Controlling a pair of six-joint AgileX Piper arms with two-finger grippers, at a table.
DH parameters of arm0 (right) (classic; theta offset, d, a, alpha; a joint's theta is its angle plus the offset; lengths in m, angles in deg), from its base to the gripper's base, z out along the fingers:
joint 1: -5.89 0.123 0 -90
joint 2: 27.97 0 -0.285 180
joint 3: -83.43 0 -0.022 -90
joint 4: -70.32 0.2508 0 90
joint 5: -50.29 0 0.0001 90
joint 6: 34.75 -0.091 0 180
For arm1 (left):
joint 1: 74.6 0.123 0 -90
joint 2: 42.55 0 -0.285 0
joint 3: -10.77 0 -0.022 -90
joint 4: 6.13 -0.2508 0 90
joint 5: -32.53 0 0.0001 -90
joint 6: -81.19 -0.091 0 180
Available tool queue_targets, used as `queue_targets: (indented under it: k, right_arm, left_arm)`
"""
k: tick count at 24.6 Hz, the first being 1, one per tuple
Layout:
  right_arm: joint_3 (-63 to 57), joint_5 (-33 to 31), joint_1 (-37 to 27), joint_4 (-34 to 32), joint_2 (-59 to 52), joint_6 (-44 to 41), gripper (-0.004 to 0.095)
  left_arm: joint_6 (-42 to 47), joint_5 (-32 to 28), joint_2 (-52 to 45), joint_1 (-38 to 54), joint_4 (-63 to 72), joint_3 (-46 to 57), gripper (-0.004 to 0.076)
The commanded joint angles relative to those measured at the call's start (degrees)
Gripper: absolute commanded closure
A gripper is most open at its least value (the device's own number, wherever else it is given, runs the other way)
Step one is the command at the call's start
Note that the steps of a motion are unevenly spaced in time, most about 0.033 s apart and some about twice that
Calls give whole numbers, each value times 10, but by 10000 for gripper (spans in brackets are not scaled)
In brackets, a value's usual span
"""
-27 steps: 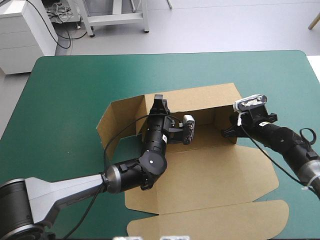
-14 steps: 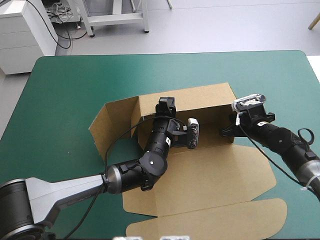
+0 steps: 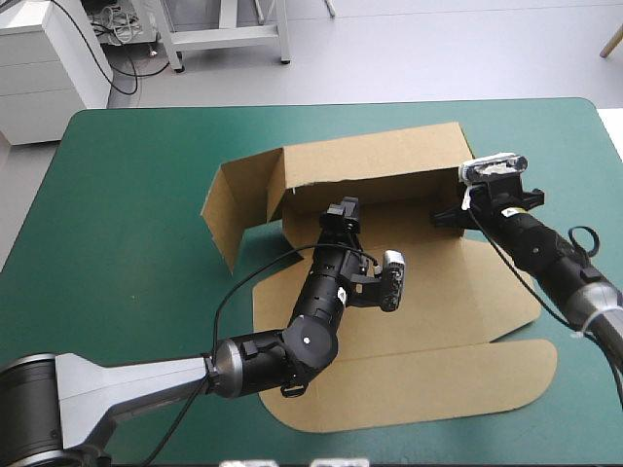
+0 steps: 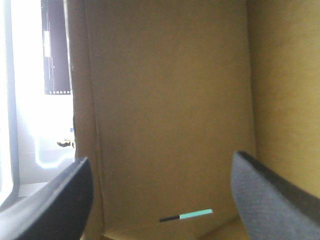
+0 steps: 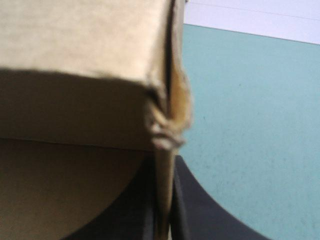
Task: Fold the box
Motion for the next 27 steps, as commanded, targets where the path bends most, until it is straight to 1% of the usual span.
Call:
queue_targets:
  k: [1, 6, 7, 8, 9, 10, 11, 12, 13, 15, 17, 18, 19, 20, 21, 22, 24, 27]
  right_arm:
    - [77, 58, 0, 10, 44, -4, 928]
    - [131, 48, 0, 10, 100, -4, 928]
    - [131, 47, 0, 10, 104, -4, 928]
    - [131, 45, 0, 10, 104, -4, 928]
    - [131, 42, 0, 10, 104, -4, 928]
    - [131, 42, 0, 10, 104, -4, 928]
    - [131, 41, 0, 10, 104, -4, 928]
    - [131, 39, 0, 10, 104, -4, 928]
    - [131, 37, 0, 10, 104, -4, 928]
    - [131, 35, 0, 10, 104, -4, 928]
    - [131, 35, 0, 10, 104, -4, 928]
    - [131, 35, 0, 10, 104, -4, 928]
    - [131, 35, 0, 10, 104, -4, 928]
    - [131, 35, 0, 10, 104, -4, 928]
    - [131, 35, 0, 10, 104, -4, 928]
    - [131, 35, 0, 10, 104, -4, 928]
    - [131, 35, 0, 10, 104, -4, 928]
    - [131, 35, 0, 10, 104, -4, 928]
  left_arm:
    - [7, 31, -25, -7, -27, -16, 177]
    - [7, 31, -25, -7, -27, -16, 178]
    - [-11, 31, -25, -7, -27, -16, 227]
    - [-12, 34, -25, -7, -27, -16, 290]
    - [-12, 36, -25, -7, -25, -16, 478]
    - [-12, 36, -25, -5, -25, -16, 613]
    - [-38, 30, -25, 4, -20, -21, 714]
    - [-55, 23, -25, 11, -10, -28, 710]
    - [-86, 3, -25, 33, 49, -54, 711]
    - [-149, -17, -25, 61, 168, -103, 711]
    - [-248, -26, -25, 94, 312, -159, 710]
    - [-311, -20, -25, 115, 405, -196, 710]
    - [-379, -3, -25, 137, 504, -235, 711]
    - [-418, 13, -25, 156, 584, -266, 711]
    - [-484, 49, -25, 182, 676, -307, 711]
    - [-509, 71, -25, 210, 753, -345, 713]
    - [-520, 118, -25, 270, 862, -414, 717]
    - [-512, 175, -25, 365, 953, -488, 717]
